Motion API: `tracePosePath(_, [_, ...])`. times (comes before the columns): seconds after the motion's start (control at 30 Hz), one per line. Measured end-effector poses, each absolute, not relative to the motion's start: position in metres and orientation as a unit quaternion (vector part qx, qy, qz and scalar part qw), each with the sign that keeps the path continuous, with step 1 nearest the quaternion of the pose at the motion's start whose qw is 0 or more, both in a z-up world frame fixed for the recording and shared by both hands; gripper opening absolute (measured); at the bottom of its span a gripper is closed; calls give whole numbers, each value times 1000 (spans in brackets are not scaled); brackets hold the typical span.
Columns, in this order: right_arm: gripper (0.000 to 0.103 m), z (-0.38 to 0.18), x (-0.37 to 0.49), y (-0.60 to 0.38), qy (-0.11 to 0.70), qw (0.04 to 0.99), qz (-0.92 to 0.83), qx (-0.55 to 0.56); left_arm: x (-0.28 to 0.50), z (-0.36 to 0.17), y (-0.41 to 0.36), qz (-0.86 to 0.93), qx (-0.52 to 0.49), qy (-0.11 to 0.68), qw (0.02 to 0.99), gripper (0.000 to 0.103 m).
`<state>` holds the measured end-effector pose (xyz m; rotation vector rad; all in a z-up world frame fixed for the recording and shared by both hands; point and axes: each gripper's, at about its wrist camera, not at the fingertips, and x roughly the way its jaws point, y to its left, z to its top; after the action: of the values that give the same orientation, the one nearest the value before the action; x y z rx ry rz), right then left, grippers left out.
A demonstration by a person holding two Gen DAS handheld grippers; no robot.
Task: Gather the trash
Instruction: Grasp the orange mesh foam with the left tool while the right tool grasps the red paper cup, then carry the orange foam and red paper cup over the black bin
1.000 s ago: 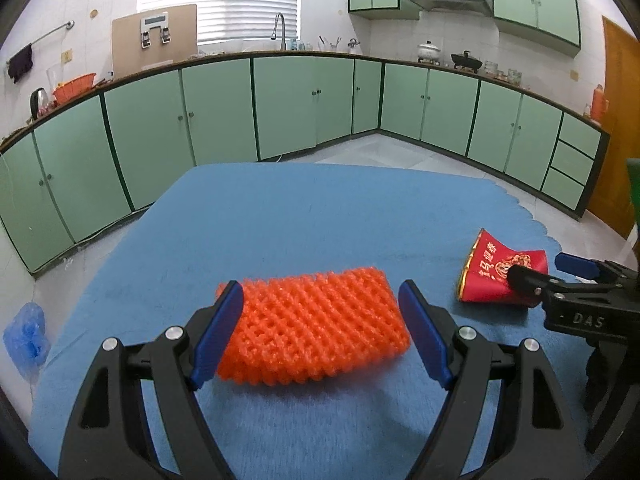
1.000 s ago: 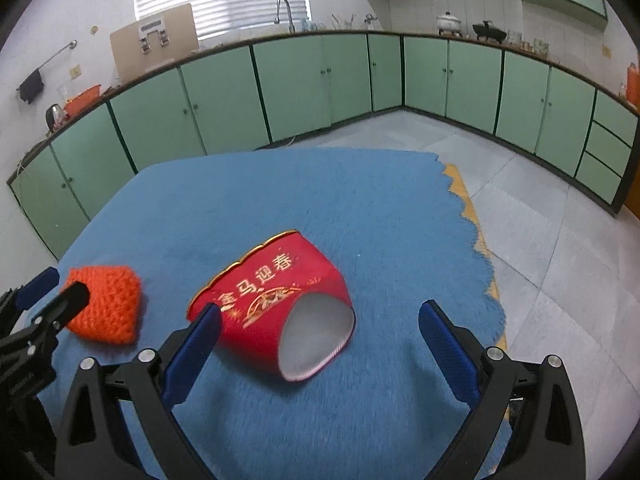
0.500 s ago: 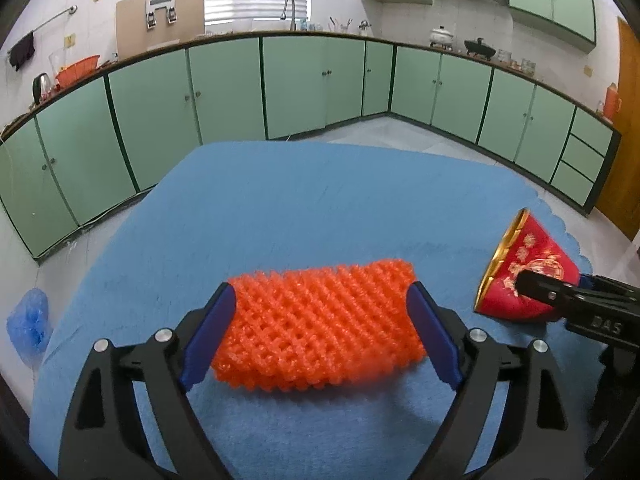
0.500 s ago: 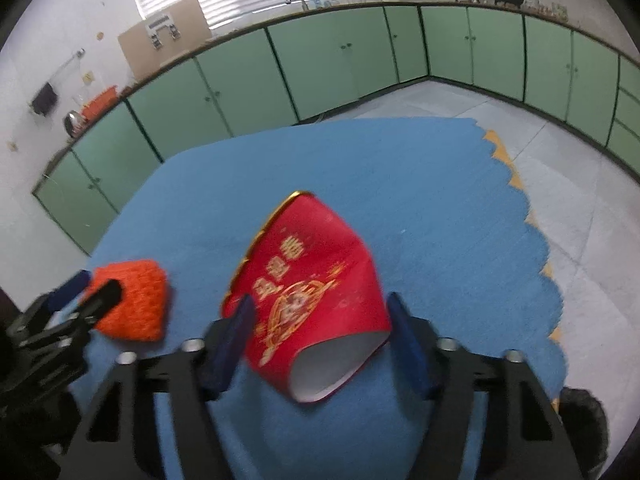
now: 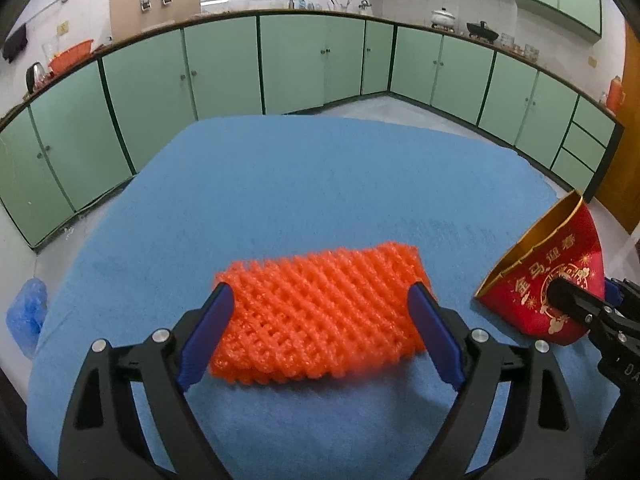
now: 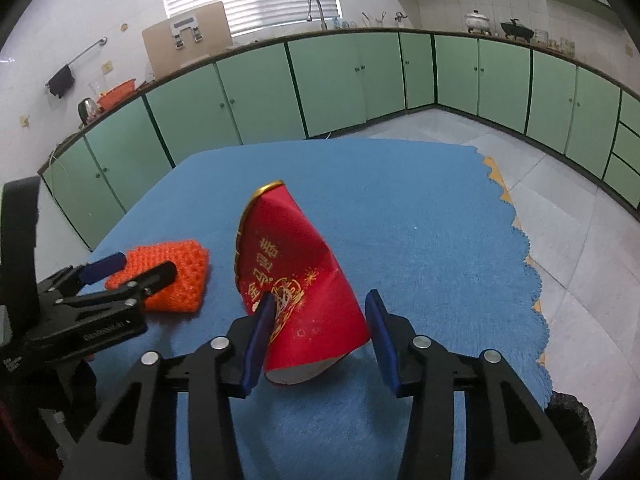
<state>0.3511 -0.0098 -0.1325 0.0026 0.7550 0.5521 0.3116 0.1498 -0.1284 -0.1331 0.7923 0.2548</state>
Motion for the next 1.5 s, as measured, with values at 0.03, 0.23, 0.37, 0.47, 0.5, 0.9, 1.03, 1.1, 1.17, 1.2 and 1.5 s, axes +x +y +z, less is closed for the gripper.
tracePosePath(0.03, [46,-132,350,-10,364,893,266,2,311,-129,151,121,-69,385,913,78])
tracePosePath(0.23, [46,-130,348,-12,362,896,256,6,309,-128,146,106,-70,375,918,26])
tracePosePath(0.37, [46,-127,345,-16,358,900,249,12,304,-127,149,104,-82,367,921,13])
tracePosePath(0.47, [46,-122,342,-20,352,903,246,14,296,-121,151,97,-97,353,926,12])
tracePosePath(0.5, [46,-121,341,-22,350,904,245,14,293,-119,151,95,-98,348,927,11])
tracePosePath(0.9, [46,-100,319,-40,320,917,236,23,258,-100,145,78,-106,323,937,11])
tracePosePath(1.03, [46,-101,314,-44,322,918,231,26,247,-93,138,72,-105,318,940,11])
tracePosePath(1.1, [46,-101,310,-47,322,919,228,27,242,-89,131,66,-102,314,942,11])
tracePosePath(1.17, [46,-99,302,-54,320,920,223,29,241,-85,126,58,-100,311,943,11])
tracePosePath(1.2, [46,-98,300,-57,319,921,221,30,240,-83,120,52,-98,309,945,11])
tracePosePath(1.5, [46,-85,269,-101,305,933,184,49,236,-70,62,-4,-72,289,955,11])
